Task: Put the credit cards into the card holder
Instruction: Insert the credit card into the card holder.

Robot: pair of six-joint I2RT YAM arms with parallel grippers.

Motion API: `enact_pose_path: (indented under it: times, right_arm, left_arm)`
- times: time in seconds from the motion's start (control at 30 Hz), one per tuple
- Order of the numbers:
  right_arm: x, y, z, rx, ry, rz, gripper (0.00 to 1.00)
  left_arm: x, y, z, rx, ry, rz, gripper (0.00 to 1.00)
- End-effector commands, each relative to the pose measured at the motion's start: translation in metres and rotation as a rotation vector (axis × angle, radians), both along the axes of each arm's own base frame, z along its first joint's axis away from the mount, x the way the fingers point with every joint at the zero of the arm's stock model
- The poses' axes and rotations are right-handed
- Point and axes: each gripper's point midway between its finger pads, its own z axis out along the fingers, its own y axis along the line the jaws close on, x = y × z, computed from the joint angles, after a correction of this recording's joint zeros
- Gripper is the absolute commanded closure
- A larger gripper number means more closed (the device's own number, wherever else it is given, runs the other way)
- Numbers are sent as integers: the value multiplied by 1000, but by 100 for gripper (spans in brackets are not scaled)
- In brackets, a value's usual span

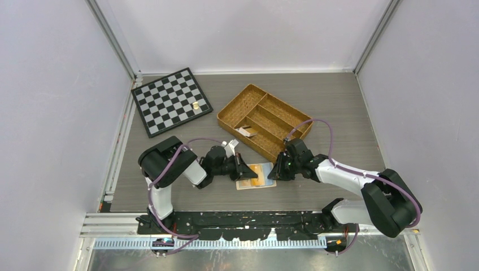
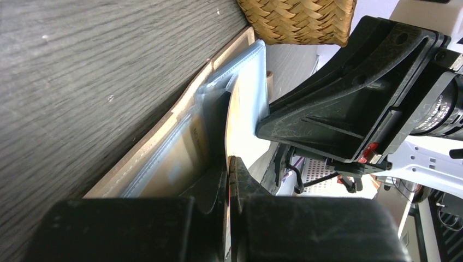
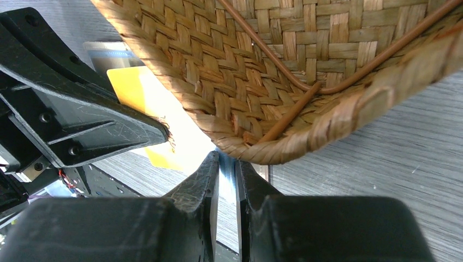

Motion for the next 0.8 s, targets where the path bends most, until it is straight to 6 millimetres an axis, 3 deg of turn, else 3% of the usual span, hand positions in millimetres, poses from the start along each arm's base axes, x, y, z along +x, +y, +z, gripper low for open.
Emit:
enact_pose_path:
  times: [0.0,0.07,0.27,0.43,0.77]
  right_arm:
    - [-3,-20,-10,-92,6,-45,100]
    - [-3,-23,-11,-106,8,-57,99]
    - [-2,-28,-9,-127,-1,-73,99]
    - [-3,-28,-8,-128,-3,-72,100]
    - [-2,-25,-9,-119,0,-61,100]
  left_arm:
    - [-1,3,-24,78,19,30,100]
    - [-1,4,-25,87,17,33,99]
    - [-1,14,-23,171,11,39,76]
    - [0,22,-17,253,-10,32,63]
    - [-8,27,-14,376,-36,-22,55]
